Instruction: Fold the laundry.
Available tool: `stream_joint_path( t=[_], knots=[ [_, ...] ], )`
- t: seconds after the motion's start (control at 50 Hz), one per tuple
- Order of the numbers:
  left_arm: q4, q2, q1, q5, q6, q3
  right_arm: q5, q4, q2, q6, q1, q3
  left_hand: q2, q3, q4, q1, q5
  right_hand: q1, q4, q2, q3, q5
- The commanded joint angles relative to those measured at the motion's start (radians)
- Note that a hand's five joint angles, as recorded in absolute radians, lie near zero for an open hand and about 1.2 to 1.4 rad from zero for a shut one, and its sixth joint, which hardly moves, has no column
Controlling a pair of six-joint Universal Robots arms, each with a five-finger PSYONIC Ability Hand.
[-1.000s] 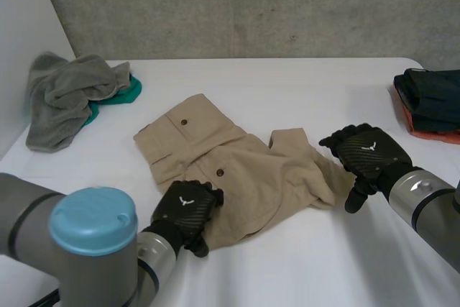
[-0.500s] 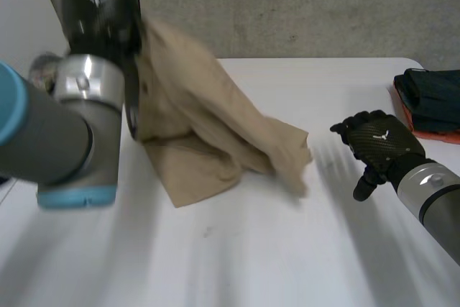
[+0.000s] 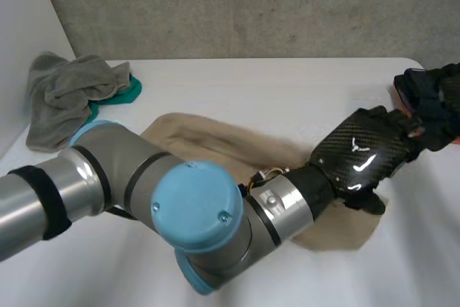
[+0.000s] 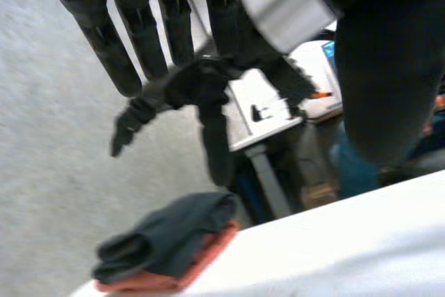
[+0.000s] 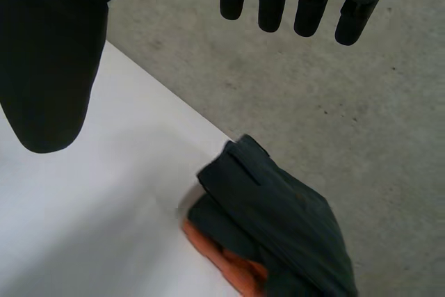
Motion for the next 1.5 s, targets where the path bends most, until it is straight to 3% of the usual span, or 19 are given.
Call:
stream_joint_path(
  t=[0.02, 0.14, 0.24, 0.34, 0.52, 0.66, 0.76, 0.8, 0.86, 0.88, 0.9, 0.94, 1.04, 1.08, 1.26, 1.5],
  knots=[
    [-0.023, 0.117, 0.07, -0.127, 0.018, -0.039, -0.037, 0.011, 0.017, -0.009, -0.015, -0.023, -0.024, -0.027, -0.014, -0.016, -0.009, -0.055, -0.036, -0.039, -0.034, -0.049],
    [-0.049, 0.301, 0.174, -0.286, 0.061, -0.172, -0.111, 0.029, 0.015, -0.033, 0.015, -0.021, -0.086, -0.088, -0.075, -0.078, -0.071, -0.055, -0.036, -0.039, -0.034, -0.049],
    [-0.047, 0.405, 0.301, -0.32, 0.116, -0.275, -0.146, 0.101, 0.014, -0.018, 0.089, -0.049, -0.113, -0.115, -0.102, -0.105, -0.097, -0.055, -0.036, -0.039, -0.034, -0.049],
    [-0.098, 0.412, 0.438, -0.314, 0.178, -0.315, -0.133, 0.233, 0.058, 0.057, 0.24, -0.131, -0.115, -0.118, -0.105, -0.107, -0.1, -0.055, -0.036, -0.039, -0.034, -0.049],
    [-0.227, 0.125, 0.637, -0.294, 0.363, -0.18, -0.021, 0.324, 0.316, 0.303, 0.486, -0.316, -0.168, -0.171, -0.158, -0.16, -0.153, -0.055, -0.036, -0.039, -0.034, -0.049],
    [-0.29, -0.136, 0.683, -0.245, 0.46, 0.072, 0.042, 0.321, 0.53, 0.341, 0.569, -0.46, -0.18, -0.182, -0.169, -0.172, -0.165, -0.054, -0.035, -0.038, -0.033, -0.048],
    [-0.38, -0.251, 0.683, -0.16, 0.462, 0.19, 0.116, 0.274, 0.621, 0.326, 0.589, -0.544, -0.136, -0.139, -0.126, -0.128, -0.121, 0.343, 0.361, 0.358, 0.363, 0.348],
    [-0.406, -0.263, 0.682, -0.124, 0.462, 0.203, 0.136, 0.26, 0.656, 0.324, 0.589, -0.576, -0.06, -0.063, -0.05, -0.052, -0.045, 0.554, 0.572, 0.569, 0.574, 0.559],
    [-0.431, -0.267, 0.673, -0.086, 0.459, 0.208, 0.145, 0.257, 0.672, 0.31, 0.591, -0.598, 0.327, 0.324, 0.337, 0.335, 0.342, 0.908, 0.926, 0.924, 0.929, 0.914],
    [-0.429, -0.267, 0.67, -0.087, 0.457, 0.208, 0.147, 0.252, 0.672, 0.3, 0.591, -0.599, 0.778, 0.776, 0.789, 0.786, 0.794, 1.072, 1.091, 1.088, 1.093, 1.078],
    [-0.426, -0.267, 0.668, -0.093, 0.456, 0.208, 0.153, 0.246, 0.67, 0.281, 0.589, -0.601, 0.98, 0.978, 0.991, 0.988, 0.996, 1.166, 1.184, 1.182, 1.187, 1.172],
    [-0.413, -0.259, 0.665, -0.125, 0.456, 0.208, 0.16, 0.222, 0.653, 0.24, 0.591, -0.601, 0.982, 0.98, 0.993, 0.99, 0.998, 1.167, 1.185, 1.183, 1.188, 1.173],
    [-0.373, -0.094, 0.644, -0.288, 0.445, 0.168, 0.179, 0.154, 0.499, 0.134, 0.58, -0.6, 0.982, 0.98, 0.993, 0.99, 0.998, 1.167, 1.185, 1.183, 1.188, 1.173],
    [-0.362, -0.023, 0.633, -0.313, 0.437, 0.142, 0.179, 0.154, 0.395, 0.062, 0.578, -0.606, 0.982, 0.98, 0.993, 0.99, 0.998, 1.167, 1.185, 1.183, 1.188, 1.173],
    [-0.262, 0.489, 0.61, -0.319, 0.275, -0.011, 0.176, 0.175, 0.135, -0.134, 0.577, -0.69, 0.982, 0.98, 0.993, 0.99, 0.998, 1.167, 1.185, 1.183, 1.188, 1.173],
    [-0.31, 0.885, 0.613, -0.325, 0.14, 0.001, 0.179, 0.355, -0.135, -0.147, 0.589, -0.853, 0.982, 0.98, 0.993, 0.99, 0.998, 1.167, 1.185, 1.183, 1.188, 1.173]
  ],
)
